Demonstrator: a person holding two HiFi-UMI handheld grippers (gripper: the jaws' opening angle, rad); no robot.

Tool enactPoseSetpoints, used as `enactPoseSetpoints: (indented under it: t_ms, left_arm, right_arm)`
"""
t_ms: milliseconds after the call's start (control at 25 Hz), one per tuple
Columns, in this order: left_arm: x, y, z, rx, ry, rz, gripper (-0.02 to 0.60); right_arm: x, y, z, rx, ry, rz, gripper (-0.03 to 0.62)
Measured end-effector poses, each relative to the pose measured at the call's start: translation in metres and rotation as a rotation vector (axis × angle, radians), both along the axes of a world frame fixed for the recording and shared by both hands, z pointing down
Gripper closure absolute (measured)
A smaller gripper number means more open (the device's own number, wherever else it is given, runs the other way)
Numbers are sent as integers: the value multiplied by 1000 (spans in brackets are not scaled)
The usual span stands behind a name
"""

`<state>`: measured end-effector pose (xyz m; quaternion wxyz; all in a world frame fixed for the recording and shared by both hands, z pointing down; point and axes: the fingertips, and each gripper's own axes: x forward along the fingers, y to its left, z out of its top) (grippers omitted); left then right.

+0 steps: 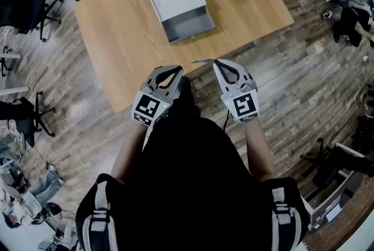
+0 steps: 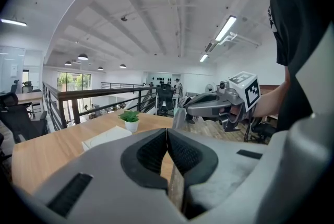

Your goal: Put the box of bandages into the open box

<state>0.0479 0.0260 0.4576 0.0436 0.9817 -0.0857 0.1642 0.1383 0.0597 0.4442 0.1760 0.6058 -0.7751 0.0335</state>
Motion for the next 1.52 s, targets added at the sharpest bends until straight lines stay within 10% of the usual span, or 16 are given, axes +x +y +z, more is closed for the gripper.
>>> enactPoseSetpoints:
  t_ms: [1520]
  left_arm:
    - [7,-147,27,-38,13,-104,558]
  right_arm:
    - [22,-140,50,-126,14,-71,569]
